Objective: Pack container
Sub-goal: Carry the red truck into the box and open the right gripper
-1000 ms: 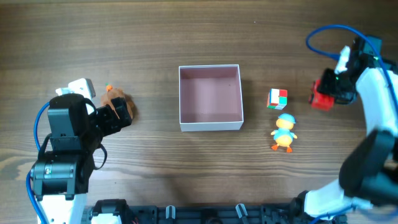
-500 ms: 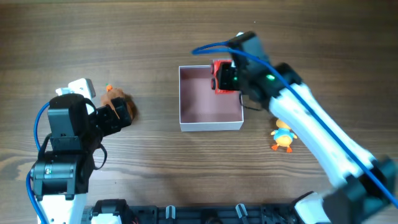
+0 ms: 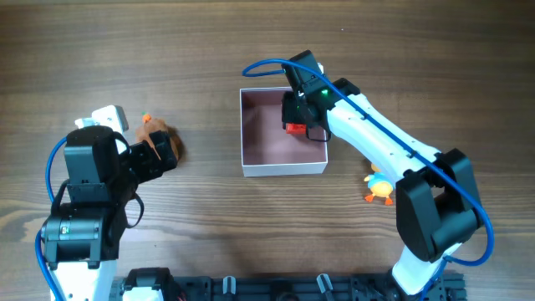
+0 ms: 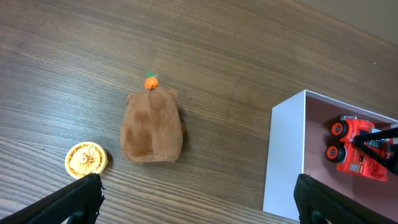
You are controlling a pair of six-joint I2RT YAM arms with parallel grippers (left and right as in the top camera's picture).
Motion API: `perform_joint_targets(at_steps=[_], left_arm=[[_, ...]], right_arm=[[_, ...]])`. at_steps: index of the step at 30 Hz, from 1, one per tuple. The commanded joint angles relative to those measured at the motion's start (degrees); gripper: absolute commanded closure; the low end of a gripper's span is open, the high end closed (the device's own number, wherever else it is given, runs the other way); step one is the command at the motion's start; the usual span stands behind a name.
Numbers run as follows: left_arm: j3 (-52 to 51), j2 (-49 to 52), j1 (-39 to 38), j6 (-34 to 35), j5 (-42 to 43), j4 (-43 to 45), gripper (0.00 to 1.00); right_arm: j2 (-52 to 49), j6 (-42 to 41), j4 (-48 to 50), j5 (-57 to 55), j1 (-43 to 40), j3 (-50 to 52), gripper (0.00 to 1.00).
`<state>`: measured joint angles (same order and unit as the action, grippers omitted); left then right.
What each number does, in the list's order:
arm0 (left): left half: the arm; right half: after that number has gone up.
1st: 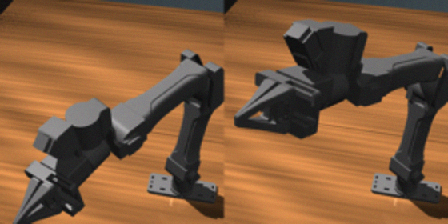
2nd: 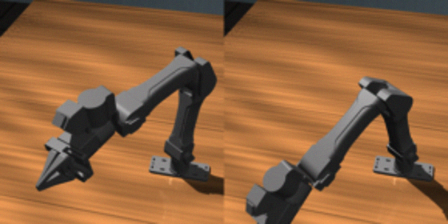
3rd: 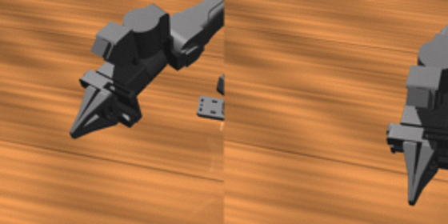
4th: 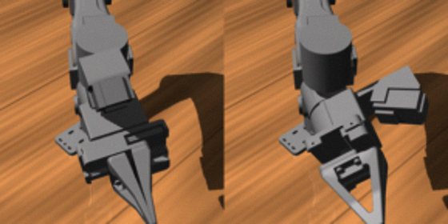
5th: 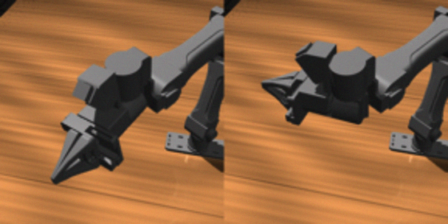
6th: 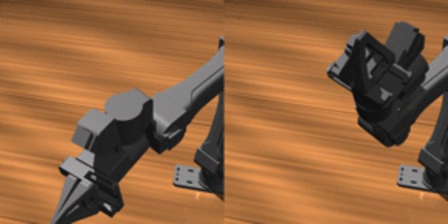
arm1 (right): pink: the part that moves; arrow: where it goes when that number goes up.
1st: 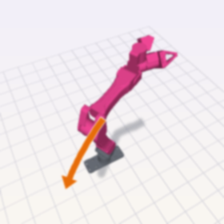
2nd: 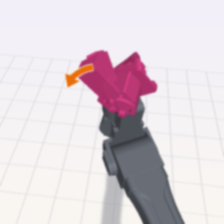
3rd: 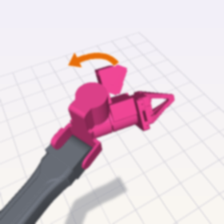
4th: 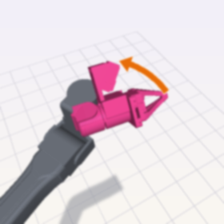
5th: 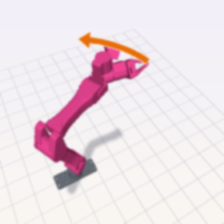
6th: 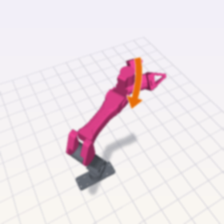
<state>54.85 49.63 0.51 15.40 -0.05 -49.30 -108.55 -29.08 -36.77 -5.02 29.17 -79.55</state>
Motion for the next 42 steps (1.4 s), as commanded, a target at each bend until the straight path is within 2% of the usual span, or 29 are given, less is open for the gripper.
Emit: perform_joint_targets(at_steps=[1, 2, 4, 5, 6, 7, 8, 10, 11, 12, 13, 17, 19, 26, 31, 35, 39, 41, 42], left_arm=[[1.16, 0.0, 0.5, 0.48, 0.68, 0.17, 0.0], [1.16, 0.0, 0.5, 0.48, 0.68, 0.17, 0.0], [1.16, 0.0, 0.5, 0.48, 0.68, 0.17, 0.0], [1.16, 0.0, 0.5, 0.48, 0.68, 0.17, 0.0], [1.16, 0.0, 0.5, 0.48, 0.68, 0.17, 0.0], [1.16, 0.0, 0.5, 0.48, 0.68, 0.17, 0.0], [1.16, 0.0, 0.5, 0.48, 0.68, 0.15, 0.0], [1.16, 0.0, 0.5, 0.48, 0.68, 0.17, 0.0], [1.16, 0.0, 0.5, 0.48, 0.68, 0.17, 0.0], [1.16, 0.07, 0.5, 0.48, 0.68, 0.15, 0.0], [1.16, 0.22, 0.5, 0.48, 0.68, 0.15, 0.0], [1.16, 0.59, 0.5, 0.5, 0.68, 0.15, 0.0], [1.16, 0.63, 0.5, 0.5, 0.68, 0.15, 0.0], [1.16, 0.63, 0.5, 0.5, 0.68, 0.13, 0.0], [1.16, 0.63, 0.5, 0.48, 0.68, 0.13, 0.0], [1.16, 0.63, 0.5, 0.5, 0.68, 0.13, 0.0], [1.16, 0.63, 0.5, 0.48, 0.68, 0.13, 0.0], [1.16, 0.63, 0.5, 0.48, 0.68, 0.15, 0.0], [1.16, 0.63, 0.5, 0.48, 0.68, 0.15, 0.0]], right_arm=[[0.0, 0.52, -0.2, -2.75, 0.0, -0.28, 0.48], [0.0, 0.59, -0.22, -2.75, 0.0, -0.28, 0.38], [0.0, 0.61, -0.42, -2.75, 0.0, -0.28, 0.33], [0.0, 0.59, -0.59, -2.75, 0.0, -0.28, 0.25], [0.0, 0.57, -0.72, -2.75, 0.0, -0.28, 0.21], [0.04, 0.63, -0.98, -2.75, 0.02, -0.28, 0.22], [0.87, 0.74, -1.22, -2.71, 0.15, -0.28, 0.27], [2.82, 3.41, -0.98, -2.8, 0.55, -0.35, 0.31], [4.74, 7.28, 0.04, -2.6, 1.07, -0.35, 0.4], [6.16, 11.13, 0.76, -1.95, 1.73, -0.35, 0.54], [7.39, 15.54, 0.96, -0.57, 2.56, -0.35, 0.62], [6.27, 21.24, -1.16, 1.46, 4.63, -0.26, 0.86], [3.78, 21.53, -1.55, 2.1, 4.74, -0.26, 0.9], [-2.67, 23.08, 0.35, 1.09, 4.57, -0.26, 0.9], [-3.54, 19.87, 2.23, -7.39, 4.57, -0.26, 0.9], [-3.56, 16.2, 3.1, -12.57, 4.5, -0.26, 0.85], [-3.56, 16.26, 3.39, -12.2, 4.5, -0.26, 0.84], [-3.54, 17.92, 3.78, -7.56, 4.52, -0.26, 0.74], [-3.54, 18.84, 3.93, -4.96, 4.52, -0.26, 0.74]])
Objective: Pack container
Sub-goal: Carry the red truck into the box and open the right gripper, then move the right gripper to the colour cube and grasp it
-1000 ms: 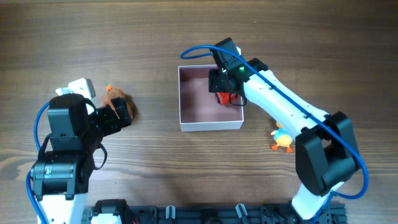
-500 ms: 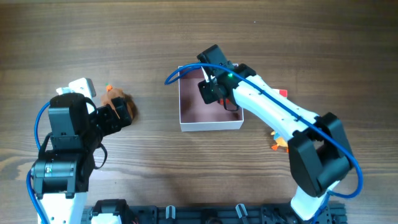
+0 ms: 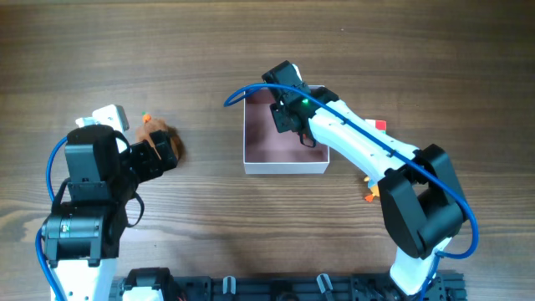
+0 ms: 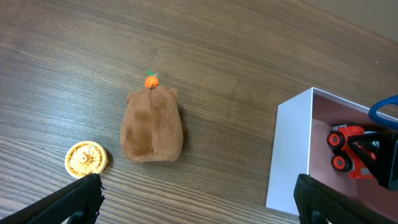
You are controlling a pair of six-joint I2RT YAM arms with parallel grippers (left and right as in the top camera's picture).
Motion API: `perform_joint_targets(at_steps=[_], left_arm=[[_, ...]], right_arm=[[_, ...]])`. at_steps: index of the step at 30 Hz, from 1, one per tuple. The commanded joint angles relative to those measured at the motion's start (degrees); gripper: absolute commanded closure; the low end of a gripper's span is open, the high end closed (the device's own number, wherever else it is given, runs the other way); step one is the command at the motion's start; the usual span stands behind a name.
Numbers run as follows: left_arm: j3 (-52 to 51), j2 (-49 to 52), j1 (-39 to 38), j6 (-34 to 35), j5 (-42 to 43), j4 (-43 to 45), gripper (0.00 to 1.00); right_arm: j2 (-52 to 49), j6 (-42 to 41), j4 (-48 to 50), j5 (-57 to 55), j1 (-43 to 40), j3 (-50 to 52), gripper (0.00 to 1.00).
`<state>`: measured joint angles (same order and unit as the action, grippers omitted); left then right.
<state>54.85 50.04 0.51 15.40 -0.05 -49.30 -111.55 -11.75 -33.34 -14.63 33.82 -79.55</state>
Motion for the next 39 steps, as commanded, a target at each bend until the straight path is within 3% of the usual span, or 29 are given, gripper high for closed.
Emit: perform_joint_targets(at_steps=[1, 5, 11, 22, 26, 29, 31, 33, 34, 35, 39], left_arm=[[1.16, 0.22, 0.5, 0.48, 0.68, 0.15, 0.0], [1.16, 0.22, 0.5, 0.48, 0.68, 0.15, 0.0], [1.16, 0.22, 0.5, 0.5, 0.68, 0.09, 0.0], [1.16, 0.22, 0.5, 0.48, 0.68, -0.11, 0.0], [1.16, 0.22, 0.5, 0.48, 0.68, -0.26, 0.0], [1.16, 0.22, 0.5, 0.48, 0.68, -0.28, 0.0], [1.16, 0.22, 0.5, 0.48, 0.68, -0.28, 0.0], [1.16, 0.22, 0.5, 0.48, 0.68, -0.28, 0.0], [1.16, 0.22, 0.5, 0.48, 0.68, -0.31, 0.0], [1.16, 0.22, 0.5, 0.48, 0.68, -0.52, 0.0], [1.16, 0.22, 0.5, 0.48, 0.68, -0.72, 0.0]], right_arm=[[-0.55, 1.86, 0.52, 7.32, -0.13, -0.26, 0.74], [-0.42, 5.77, -0.07, 16.22, -0.13, -0.26, 0.78], [-0.44, -0.68, -1.25, 3.08, -0.13, -0.26, 0.86], [-0.55, -6.49, -3.1, -3.69, -0.15, -0.26, 0.82], [-0.55, 0.24, -2.08, 4.63, -0.13, -0.26, 0.76], [0.61, 2.73, -2.36, 11.8, -0.13, -0.33, 0.65], [4.22, 2.6, -4.22, 11.52, -0.15, -1.49, 0.6], [11.63, 2.56, -9.25, 6.32, -1.07, -5.4, 0.46], [16.2, 1.68, -12.07, 2.73, -2.51, -7.58, 0.2], [22.34, -1.46, -14.32, 0.24, -6.51, -8.15, 0.0], [26.05, -7.87, -22.67, 2.8, -18.97, -8.02, 0.0]])
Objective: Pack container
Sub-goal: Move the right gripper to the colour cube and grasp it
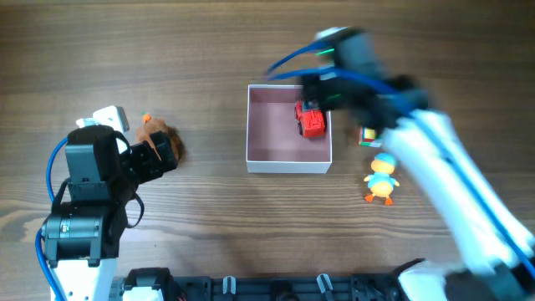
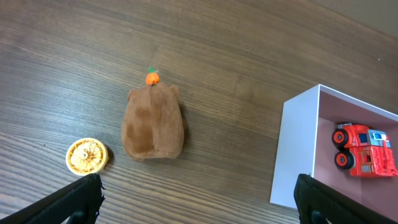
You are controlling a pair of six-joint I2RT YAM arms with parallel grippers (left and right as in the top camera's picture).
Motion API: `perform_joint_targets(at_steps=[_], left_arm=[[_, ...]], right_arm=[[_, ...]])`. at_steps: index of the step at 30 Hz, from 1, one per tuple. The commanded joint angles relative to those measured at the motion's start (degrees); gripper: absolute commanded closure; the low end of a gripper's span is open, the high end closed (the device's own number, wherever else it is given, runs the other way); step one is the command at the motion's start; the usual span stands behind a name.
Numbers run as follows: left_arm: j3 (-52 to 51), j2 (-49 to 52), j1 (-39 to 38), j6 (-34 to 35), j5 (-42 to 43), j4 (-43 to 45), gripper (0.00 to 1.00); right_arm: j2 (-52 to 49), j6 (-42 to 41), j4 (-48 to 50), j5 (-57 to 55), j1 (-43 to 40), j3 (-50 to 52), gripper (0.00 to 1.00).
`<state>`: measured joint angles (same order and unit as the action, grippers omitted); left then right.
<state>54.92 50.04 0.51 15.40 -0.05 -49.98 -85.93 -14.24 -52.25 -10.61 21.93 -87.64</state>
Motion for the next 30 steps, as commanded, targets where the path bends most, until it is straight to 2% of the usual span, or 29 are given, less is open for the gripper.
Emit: perform_joint_targets(at_steps=[1, 4, 13, 18, 21, 23, 26, 30], left_arm=[[1.09, 0.22, 0.5, 0.48, 0.68, -0.04, 0.0], [1.09, 0.22, 0.5, 0.5, 0.68, -0.04, 0.0], [1.09, 0.22, 0.5, 0.5, 0.68, -0.04, 0.0], [1.09, 0.22, 0.5, 0.5, 0.68, -0.07, 0.0], [1.09, 0.22, 0.5, 0.5, 0.7, -0.07, 0.0], [1.09, 0.22, 0.5, 0.5, 0.68, -0.28, 0.0], [1.09, 0.22, 0.5, 0.5, 0.68, -0.48, 0.0], [1.09, 0.22, 0.5, 0.5, 0.68, -0.48, 0.0]], right_arm=[[-0.33, -5.05, -5.57, 0.7, -10.91, 0.94, 0.0], [-4.5, 0.83, -5.35, 6.54, -17.49, 6.34, 0.0], [-23.28, 2.71, -1.33, 10.51, -17.94, 11.23, 0.0], [-26.32, 3.98, 0.13, 12.68, -17.94, 11.23, 0.02], [-26.4, 3.76, 0.33, 12.66, -17.94, 11.23, 0.15], [-26.4, 3.72, 0.35, 12.68, -17.94, 11.23, 0.33], [-26.4, 3.69, 0.22, 12.68, -17.94, 11.23, 0.35], [-26.4, 3.63, 0.17, 12.66, -17.94, 11.23, 0.44]])
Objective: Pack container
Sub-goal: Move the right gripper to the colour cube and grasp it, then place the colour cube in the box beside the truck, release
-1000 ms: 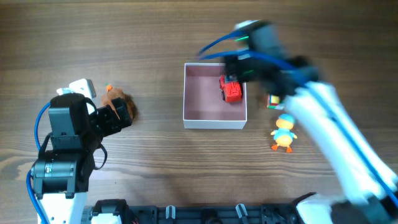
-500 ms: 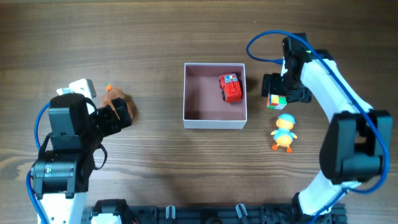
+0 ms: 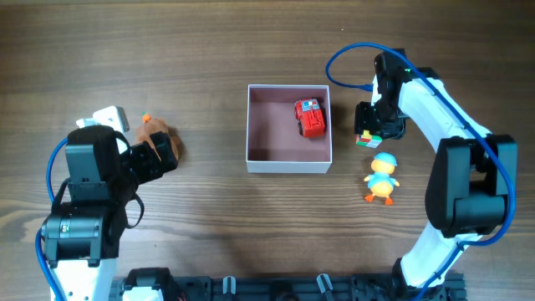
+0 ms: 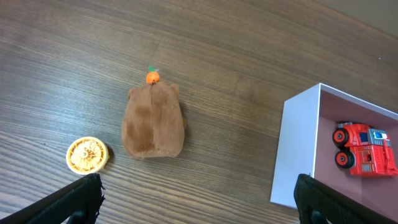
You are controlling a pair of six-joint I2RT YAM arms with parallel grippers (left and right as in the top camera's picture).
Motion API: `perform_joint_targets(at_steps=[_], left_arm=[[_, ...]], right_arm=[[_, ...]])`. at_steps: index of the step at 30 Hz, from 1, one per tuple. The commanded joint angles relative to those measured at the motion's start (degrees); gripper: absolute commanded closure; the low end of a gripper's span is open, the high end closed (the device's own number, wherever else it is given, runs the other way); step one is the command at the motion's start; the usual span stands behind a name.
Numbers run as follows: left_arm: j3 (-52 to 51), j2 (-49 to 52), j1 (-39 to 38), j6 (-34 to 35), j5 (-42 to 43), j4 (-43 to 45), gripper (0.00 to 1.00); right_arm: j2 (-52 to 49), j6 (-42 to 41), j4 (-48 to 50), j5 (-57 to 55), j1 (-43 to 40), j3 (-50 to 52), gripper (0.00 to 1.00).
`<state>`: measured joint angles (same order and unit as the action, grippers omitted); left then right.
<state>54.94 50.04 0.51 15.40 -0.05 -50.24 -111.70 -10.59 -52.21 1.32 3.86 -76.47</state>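
Observation:
The white box with a pink floor [image 3: 266, 159] stands mid-table. A red toy truck [image 3: 310, 117] lies in its far right corner, also seen as the truck [image 4: 364, 152] in the left wrist view. My right gripper [image 3: 373, 125] is to the right of the box, just over a multicoloured cube [image 3: 364, 140]; how its jaws stand is hidden. A yellow duck [image 3: 382, 180] lies in front of the cube. A brown plush [image 4: 153, 121] and a yellow disc [image 4: 87, 155] lie under my left gripper [image 4: 199, 205], which is open and holds nothing.
A small white object [image 3: 107, 117] lies at the far left behind the left arm. The right arm's blue cable [image 3: 347, 52] loops above the box's right side. The arms' base rail runs along the front edge.
My right arm has gone from the box's far right rim to the table right of the box, over the cube. The truck stays in the box. The left arm has not moved.
My right gripper was down in the box with the red truck, first at the far right corner, then further left. By 1.0 s ago the truck lay free in the box, which had shifted slightly right. The gripper is now over the cube.

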Motion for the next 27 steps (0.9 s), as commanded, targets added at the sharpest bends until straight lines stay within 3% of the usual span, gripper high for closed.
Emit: perform_joint_targets(at_steps=[1, 4, 6, 8, 11, 15, 18, 22, 27], left_arm=[[1.07, 0.22, 0.5, 0.5, 0.68, -0.22, 0.0], [1.07, 0.22, 0.5, 0.48, 0.68, -0.2, 0.0], [1.07, 0.22, 0.5, 0.5, 0.68, -0.2, 0.0], [1.07, 0.22, 0.5, 0.48, 0.68, -0.17, 0.0], [1.07, 0.22, 0.5, 0.48, 0.68, -0.17, 0.0], [1.07, 0.22, 0.5, 0.5, 0.68, -0.17, 0.0], [1.07, 0.22, 0.5, 0.5, 0.68, -0.17, 0.0], [1.07, 0.22, 0.5, 0.5, 0.7, -0.2, 0.0], [1.07, 0.22, 0.5, 0.5, 0.7, -0.22, 0.0]], right_arm=[[-0.63, -0.02, 0.13, 0.72, 0.13, 0.07, 0.48], [-0.61, -0.04, 0.13, 0.72, 0.13, 0.04, 0.58], [-0.57, -0.15, 0.13, 0.72, 0.15, 0.0, 0.75], [0.72, -0.9, -0.39, 0.7, 0.15, -0.26, 0.78], [5.42, -1.4, -2.38, 0.59, 0.83, -2.56, 0.96], [19.19, -1.38, -3.37, -1.75, 7.48, -10.71, 0.96], [26.25, -1.42, 4.11, -1.75, 17.38, -12.79, 0.96], [21.09, -4.46, 7.74, -3.87, 27.08, -12.72, 0.96], [6.95, -9.2, 7.85, -3.54, 27.78, -12.72, 0.96]])
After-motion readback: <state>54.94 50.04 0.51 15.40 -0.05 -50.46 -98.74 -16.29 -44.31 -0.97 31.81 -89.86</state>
